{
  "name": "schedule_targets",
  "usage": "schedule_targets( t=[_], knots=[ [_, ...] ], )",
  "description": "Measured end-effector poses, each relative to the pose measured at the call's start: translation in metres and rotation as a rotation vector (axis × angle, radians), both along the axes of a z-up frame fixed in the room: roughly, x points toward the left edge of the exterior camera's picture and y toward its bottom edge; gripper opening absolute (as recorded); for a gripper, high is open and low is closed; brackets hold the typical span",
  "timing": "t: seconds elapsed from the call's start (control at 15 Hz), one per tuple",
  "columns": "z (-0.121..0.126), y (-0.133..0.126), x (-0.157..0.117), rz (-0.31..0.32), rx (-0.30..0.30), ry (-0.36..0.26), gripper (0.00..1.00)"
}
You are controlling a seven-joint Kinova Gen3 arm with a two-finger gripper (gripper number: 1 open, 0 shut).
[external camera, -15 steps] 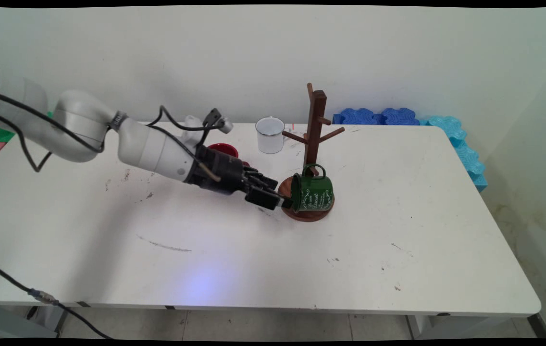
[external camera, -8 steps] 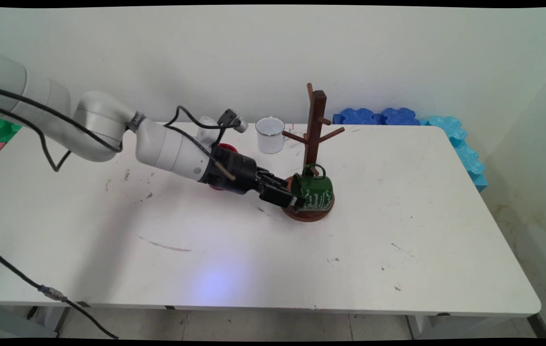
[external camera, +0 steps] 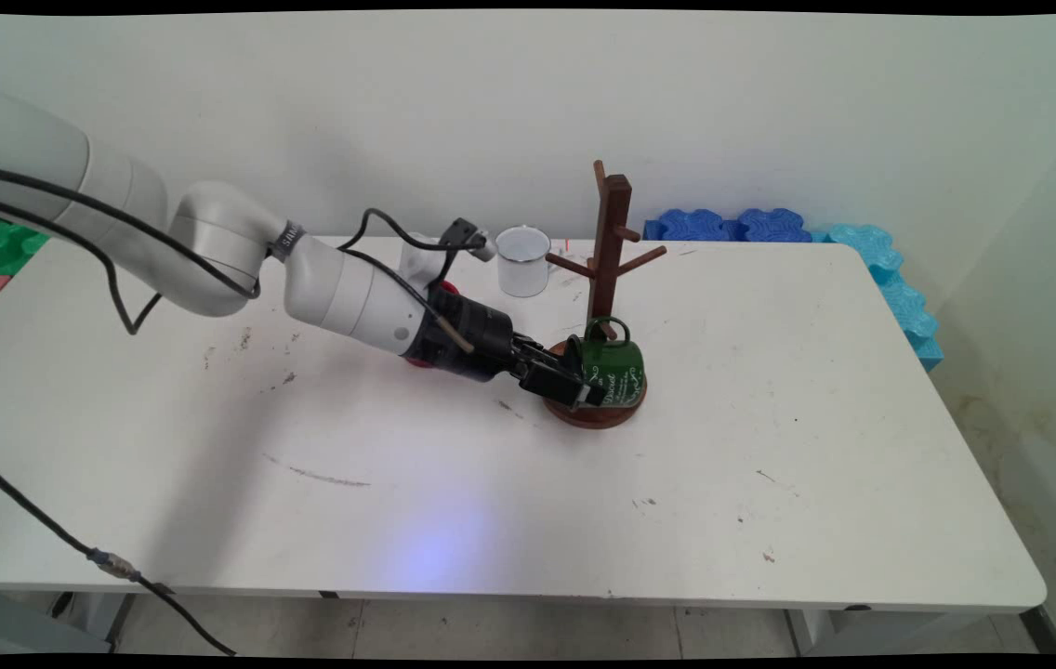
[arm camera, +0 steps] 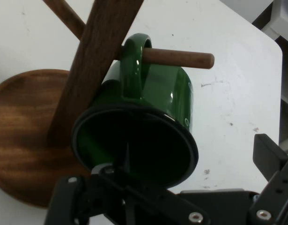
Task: Pick up the green mug from the rack
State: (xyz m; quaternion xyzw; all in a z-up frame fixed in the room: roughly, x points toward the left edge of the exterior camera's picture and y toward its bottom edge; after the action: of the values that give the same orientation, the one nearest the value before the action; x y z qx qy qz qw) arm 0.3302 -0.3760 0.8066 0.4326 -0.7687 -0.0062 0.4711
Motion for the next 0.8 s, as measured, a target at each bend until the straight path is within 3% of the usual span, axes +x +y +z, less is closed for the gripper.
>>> schedule_targets(
  t=[0.8],
  knots=[
    [-0.008,-0.004,-0.015,0.009,0.031,0.015,1.00]
  ],
)
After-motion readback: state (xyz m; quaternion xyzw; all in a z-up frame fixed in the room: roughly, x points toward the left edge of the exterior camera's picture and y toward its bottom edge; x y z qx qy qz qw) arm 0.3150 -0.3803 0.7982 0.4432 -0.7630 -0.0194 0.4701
